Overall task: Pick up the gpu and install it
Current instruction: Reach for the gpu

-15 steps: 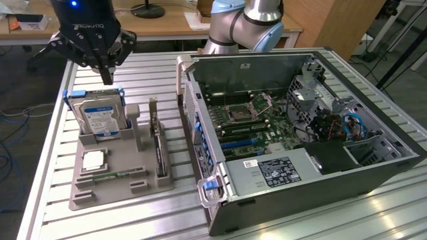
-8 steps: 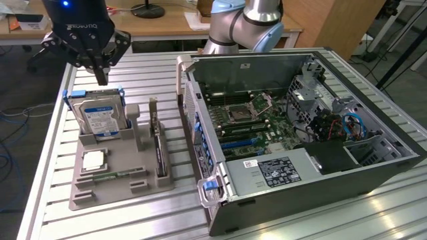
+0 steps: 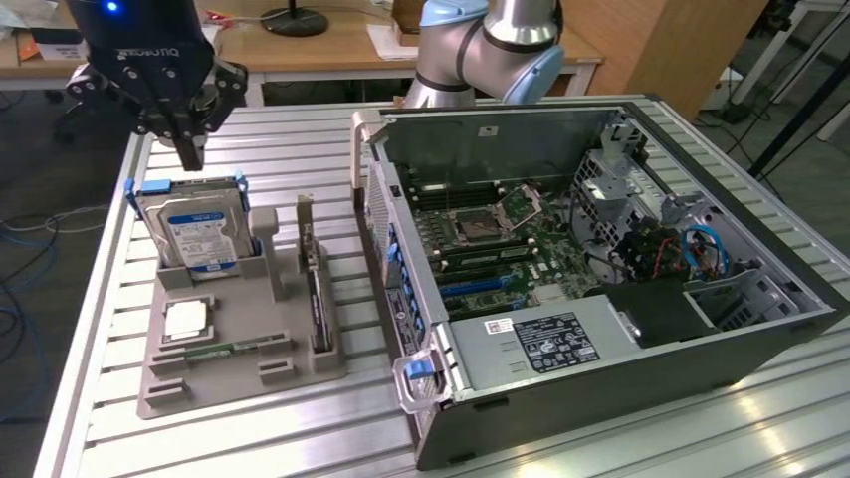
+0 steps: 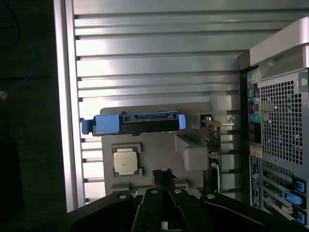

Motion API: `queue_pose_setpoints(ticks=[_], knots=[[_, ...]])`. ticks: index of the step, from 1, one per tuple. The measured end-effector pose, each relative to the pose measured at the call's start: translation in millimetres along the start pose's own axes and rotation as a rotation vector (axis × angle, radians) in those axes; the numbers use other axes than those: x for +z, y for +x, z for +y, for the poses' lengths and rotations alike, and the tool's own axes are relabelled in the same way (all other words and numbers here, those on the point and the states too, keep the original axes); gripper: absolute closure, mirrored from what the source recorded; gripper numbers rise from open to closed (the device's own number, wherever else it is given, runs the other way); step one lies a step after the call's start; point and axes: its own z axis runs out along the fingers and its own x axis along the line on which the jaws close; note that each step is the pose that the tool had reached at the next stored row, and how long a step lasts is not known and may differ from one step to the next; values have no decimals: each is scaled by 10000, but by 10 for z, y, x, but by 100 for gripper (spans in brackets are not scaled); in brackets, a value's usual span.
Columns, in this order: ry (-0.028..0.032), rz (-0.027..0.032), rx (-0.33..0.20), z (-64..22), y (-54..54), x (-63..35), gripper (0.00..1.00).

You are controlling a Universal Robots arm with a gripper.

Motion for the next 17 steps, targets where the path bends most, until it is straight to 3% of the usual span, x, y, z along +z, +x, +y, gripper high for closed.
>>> queue_pose_setpoints(ticks=[17], knots=[[0, 0, 1, -15, 202, -4, 89]])
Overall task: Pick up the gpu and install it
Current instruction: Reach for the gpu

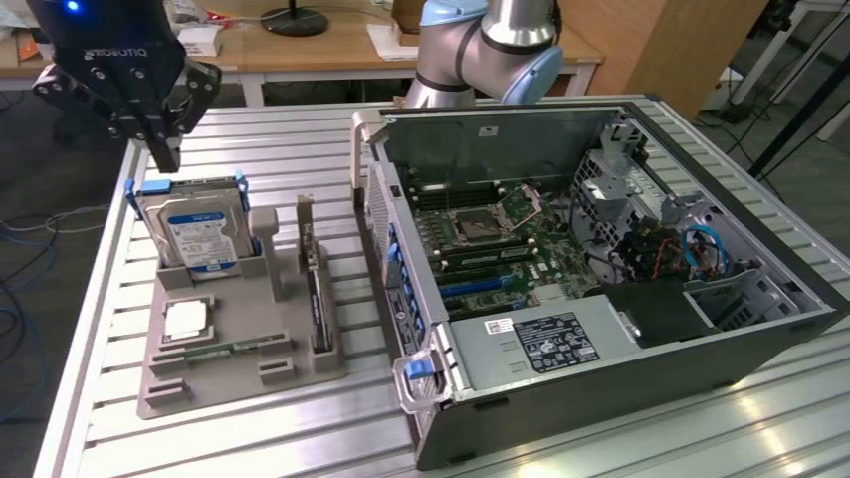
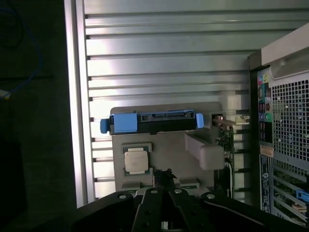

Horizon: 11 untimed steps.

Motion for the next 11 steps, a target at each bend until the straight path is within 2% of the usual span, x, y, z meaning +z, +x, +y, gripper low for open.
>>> queue_pose_setpoints(ticks=[11], knots=[[1, 0, 0, -9, 123, -3, 89]])
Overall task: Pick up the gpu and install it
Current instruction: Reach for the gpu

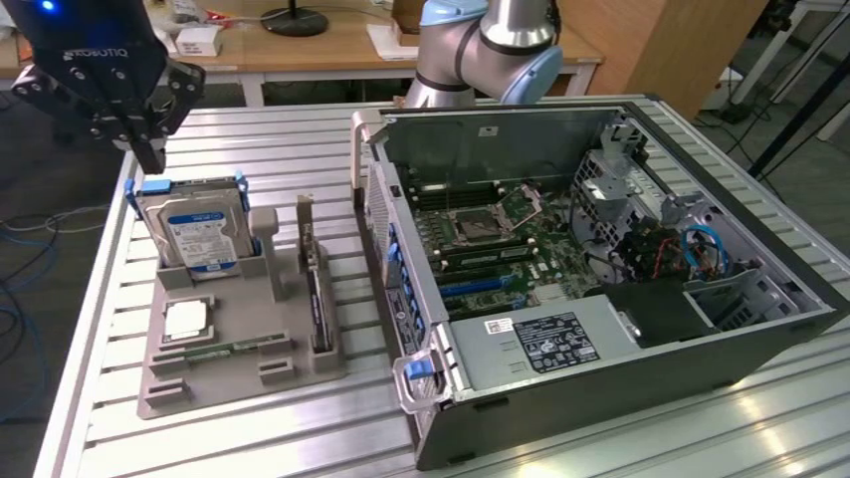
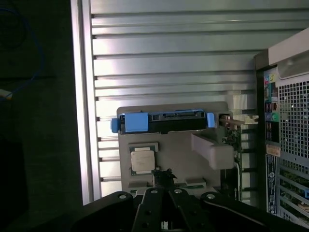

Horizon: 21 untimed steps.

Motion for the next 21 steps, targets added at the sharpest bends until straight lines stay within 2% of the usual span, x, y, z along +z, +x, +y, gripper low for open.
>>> queue_pose_setpoints(ticks=[21], knots=[[-1, 0, 0, -17, 223, -4, 89]])
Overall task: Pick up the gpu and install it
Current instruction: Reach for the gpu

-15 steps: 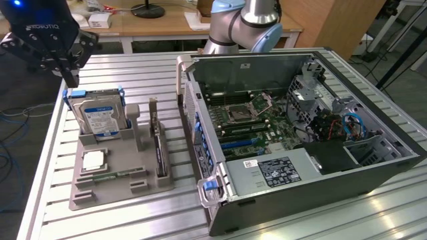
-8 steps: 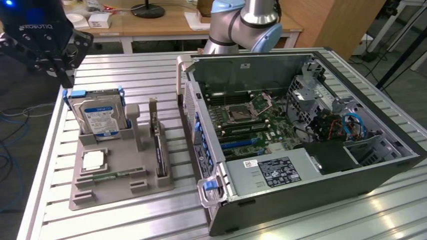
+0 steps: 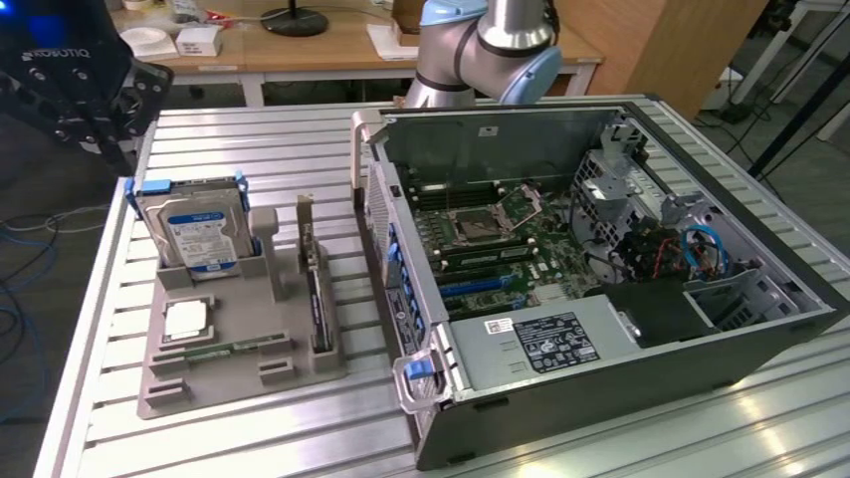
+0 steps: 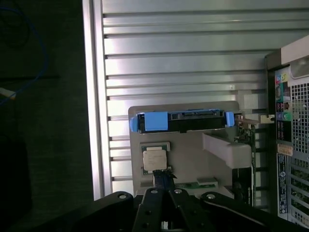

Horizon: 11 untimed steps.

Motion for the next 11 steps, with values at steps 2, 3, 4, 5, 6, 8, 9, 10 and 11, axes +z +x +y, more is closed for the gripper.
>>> queue_pose_setpoints(ticks=[2, 3, 4, 5, 6, 8, 9, 10, 11], knots=[[0, 0, 1, -1, 21, 0, 89], [0, 0, 1, -2, 31, 0, 89], [0, 0, 0, -3, 42, -1, 89], [0, 0, 0, -4, 54, -1, 89], [0, 0, 0, -5, 66, -2, 89], [0, 0, 0, -7, 88, -2, 89], [-1, 0, 1, -7, 99, -2, 89], [0, 0, 0, -8, 110, -2, 89], [0, 0, 0, -9, 123, -3, 89]])
